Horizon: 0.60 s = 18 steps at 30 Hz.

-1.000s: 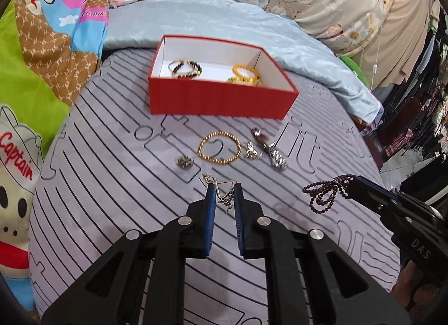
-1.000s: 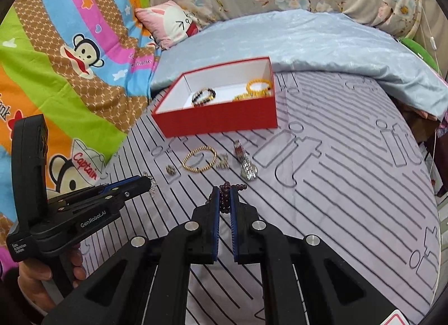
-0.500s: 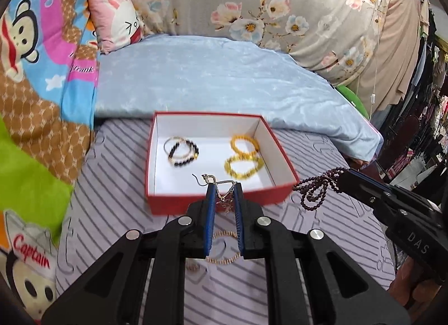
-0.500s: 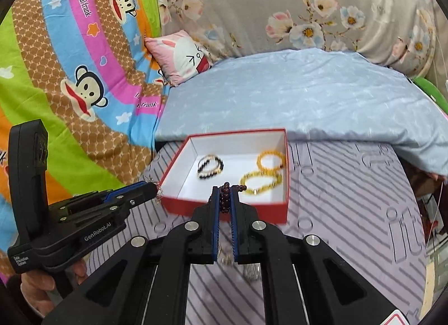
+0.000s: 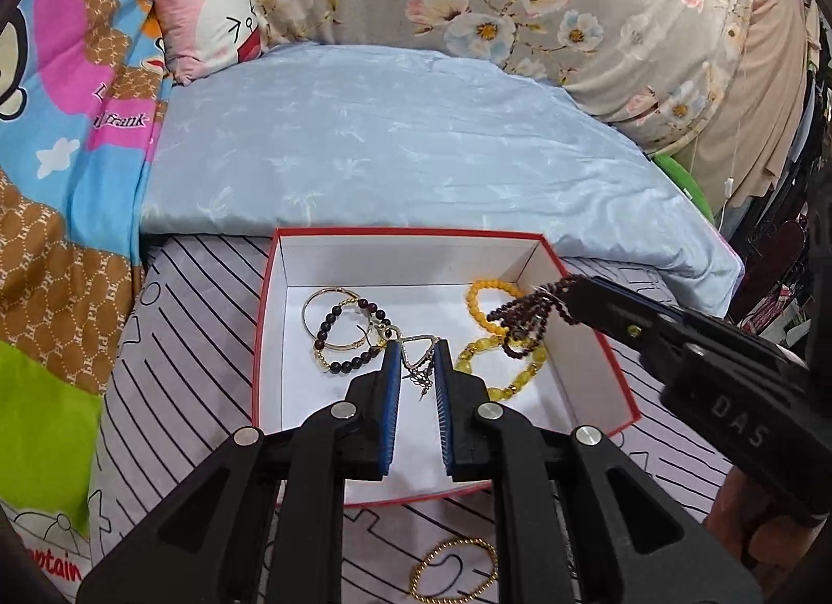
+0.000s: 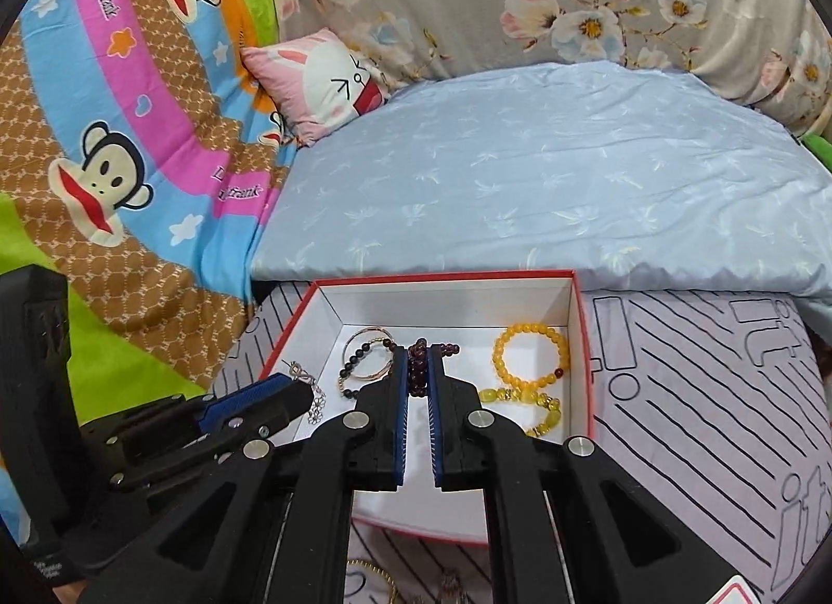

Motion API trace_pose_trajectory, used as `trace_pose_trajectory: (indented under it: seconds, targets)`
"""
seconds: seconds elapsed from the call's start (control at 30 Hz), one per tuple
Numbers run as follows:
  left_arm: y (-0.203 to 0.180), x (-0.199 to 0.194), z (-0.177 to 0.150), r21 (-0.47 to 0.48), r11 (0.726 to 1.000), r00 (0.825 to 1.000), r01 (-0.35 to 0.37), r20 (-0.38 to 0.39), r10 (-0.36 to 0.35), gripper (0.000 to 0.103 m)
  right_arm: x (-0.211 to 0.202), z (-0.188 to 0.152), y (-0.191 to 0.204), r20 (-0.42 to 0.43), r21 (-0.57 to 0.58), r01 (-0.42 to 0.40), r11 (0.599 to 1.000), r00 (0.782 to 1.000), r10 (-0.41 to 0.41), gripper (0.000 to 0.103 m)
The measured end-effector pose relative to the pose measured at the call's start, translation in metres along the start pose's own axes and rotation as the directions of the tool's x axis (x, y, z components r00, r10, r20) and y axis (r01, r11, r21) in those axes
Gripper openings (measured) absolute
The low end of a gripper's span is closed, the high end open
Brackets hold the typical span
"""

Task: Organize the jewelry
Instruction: 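Carry the garnet strand and silver pendant with both tools into the red box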

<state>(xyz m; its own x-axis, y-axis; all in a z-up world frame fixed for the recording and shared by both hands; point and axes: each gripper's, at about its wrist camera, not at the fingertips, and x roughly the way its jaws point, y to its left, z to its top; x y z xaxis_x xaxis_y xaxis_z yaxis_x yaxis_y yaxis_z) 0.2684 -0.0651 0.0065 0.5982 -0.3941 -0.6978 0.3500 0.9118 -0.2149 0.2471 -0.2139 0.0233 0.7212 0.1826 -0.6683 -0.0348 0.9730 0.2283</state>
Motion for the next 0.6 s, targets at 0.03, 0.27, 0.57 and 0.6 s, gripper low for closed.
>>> trace_pose_trajectory:
  seconds: [0.03, 0.27, 0.57, 0.6]
  targets:
    - [0.002, 0.005, 0.000, -0.002, 1.000, 1.000, -0.001, -0.007, 0.001, 0.012, 0.007, 0.000, 0.000, -0.008, 0.000, -0.001, 1.000, 1.000, 0.001, 0.007]
    - [0.011, 0.027, -0.002, -0.009, 1.000, 0.999, -0.001, -0.038, 0.001, 0.012, 0.050, -0.001, -0.002, -0.066, 0.005, -0.005, 1.000, 0.998, 0.006, 0.007]
    - [0.013, 0.040, -0.005, -0.014, 1.000, 0.998, 0.019, -0.068, -0.020, 0.013, 0.073, -0.001, -0.003, -0.094, 0.001, -0.015, 1.000, 0.995, 0.015, 0.008]
    - [0.013, 0.041, -0.006, -0.016, 1.000, 0.997, 0.023, -0.067, -0.024, 0.013, 0.072, 0.000, -0.003, -0.087, -0.003, -0.013, 1.000, 0.996, 0.013, 0.009]
